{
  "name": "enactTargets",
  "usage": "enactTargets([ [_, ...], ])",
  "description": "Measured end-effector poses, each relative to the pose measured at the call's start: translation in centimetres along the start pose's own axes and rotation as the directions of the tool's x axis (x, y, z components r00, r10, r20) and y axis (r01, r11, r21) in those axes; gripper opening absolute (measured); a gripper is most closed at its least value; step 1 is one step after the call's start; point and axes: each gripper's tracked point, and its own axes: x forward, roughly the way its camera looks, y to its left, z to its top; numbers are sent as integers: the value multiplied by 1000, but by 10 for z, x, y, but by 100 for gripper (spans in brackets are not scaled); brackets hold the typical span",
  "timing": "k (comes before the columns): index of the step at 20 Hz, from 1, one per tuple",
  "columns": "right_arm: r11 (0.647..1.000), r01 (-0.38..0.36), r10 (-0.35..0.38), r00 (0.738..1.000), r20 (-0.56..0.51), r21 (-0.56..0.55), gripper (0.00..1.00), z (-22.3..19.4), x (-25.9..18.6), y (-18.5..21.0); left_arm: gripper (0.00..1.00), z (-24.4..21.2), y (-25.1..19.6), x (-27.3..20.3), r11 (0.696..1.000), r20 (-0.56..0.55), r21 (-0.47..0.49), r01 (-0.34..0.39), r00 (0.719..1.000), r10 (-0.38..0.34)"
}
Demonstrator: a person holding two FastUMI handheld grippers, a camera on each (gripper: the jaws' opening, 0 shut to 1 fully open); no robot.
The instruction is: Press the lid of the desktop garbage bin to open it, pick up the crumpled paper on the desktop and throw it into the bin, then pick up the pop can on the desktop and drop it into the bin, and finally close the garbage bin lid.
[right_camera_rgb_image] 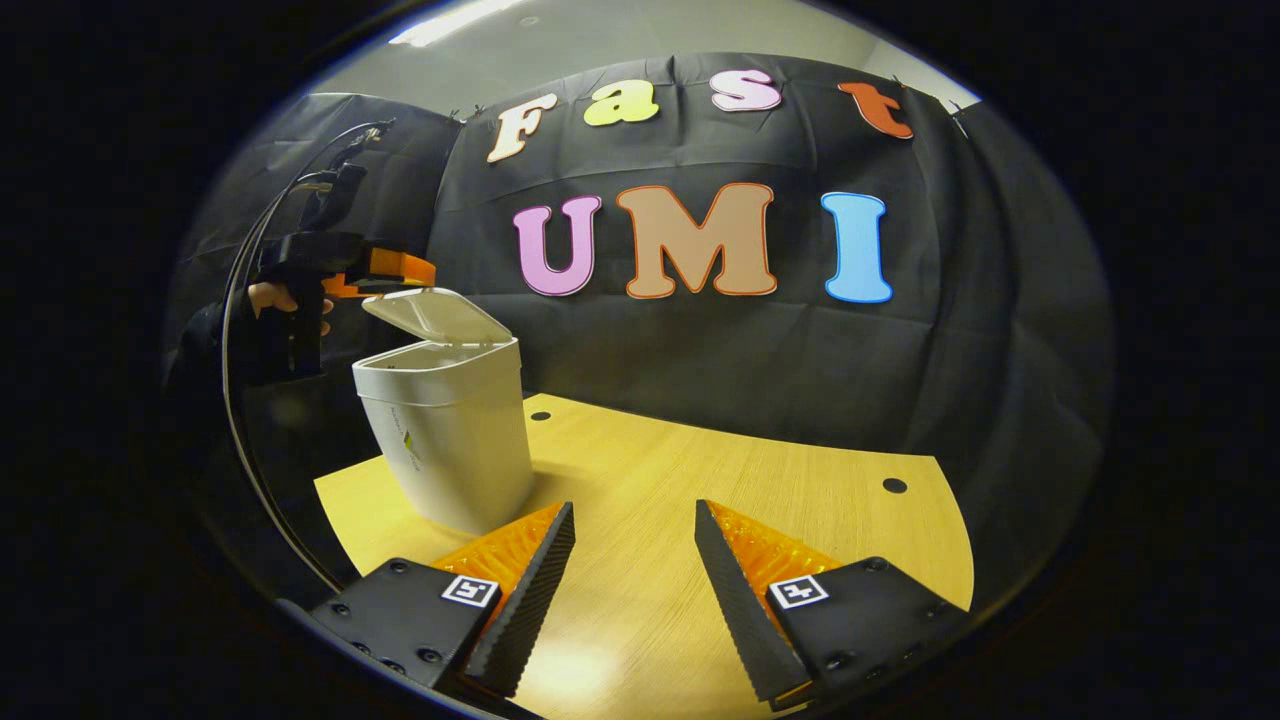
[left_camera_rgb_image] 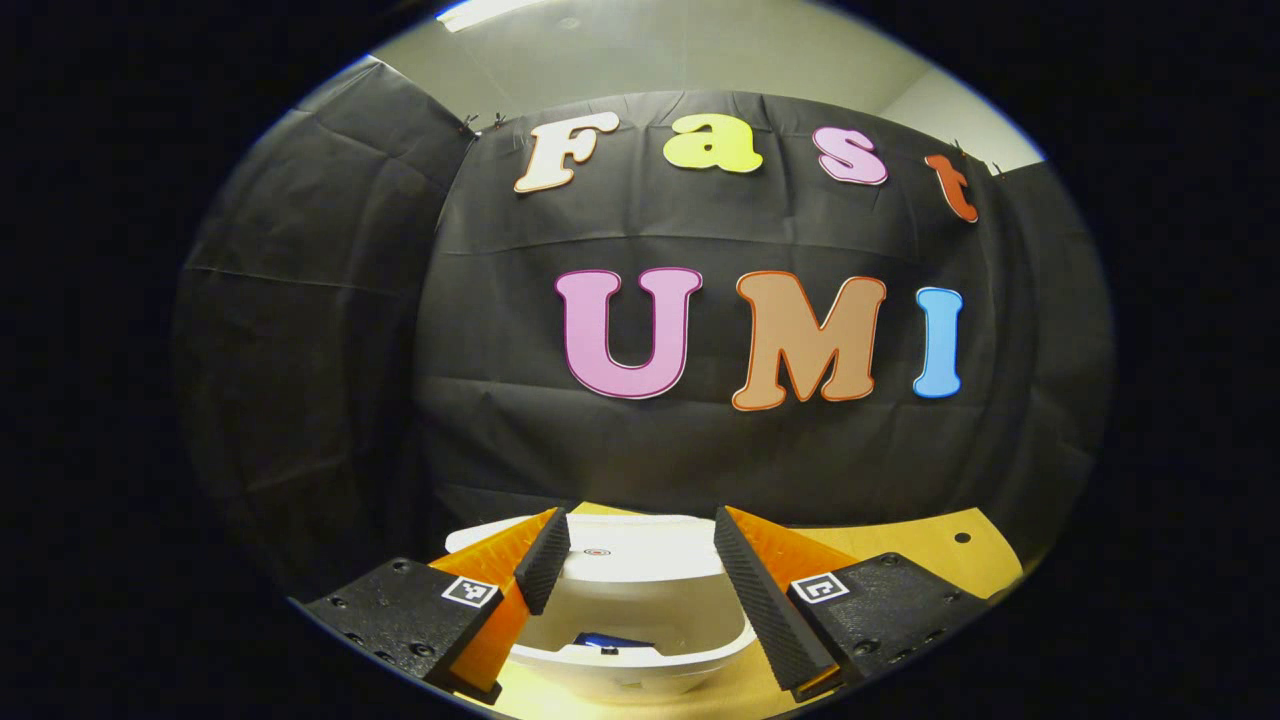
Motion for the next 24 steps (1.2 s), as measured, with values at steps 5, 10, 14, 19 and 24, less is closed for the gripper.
enactTargets([
  [5,1000,-10,10,1000,-3,4,83,-1,-1,6,90,-32,0,-8,1000,-64,12,6,998,-5],
  [10,1000,-13,13,1000,-9,5,83,-5,-2,10,90,-68,1,-10,1000,-156,-22,6,988,-10],
  [14,1000,-6,6,1000,-7,5,87,-6,-2,9,92,-84,-2,-9,1000,-180,4,21,983,-20],
  [19,1000,-12,13,1000,-19,12,83,-12,0,14,90,-93,-4,-7,998,-186,1,56,981,-55],
  [24,1000,-18,18,1000,3,25,83,0,1,15,90,-83,-12,-9,992,-69,35,122,990,-120],
])
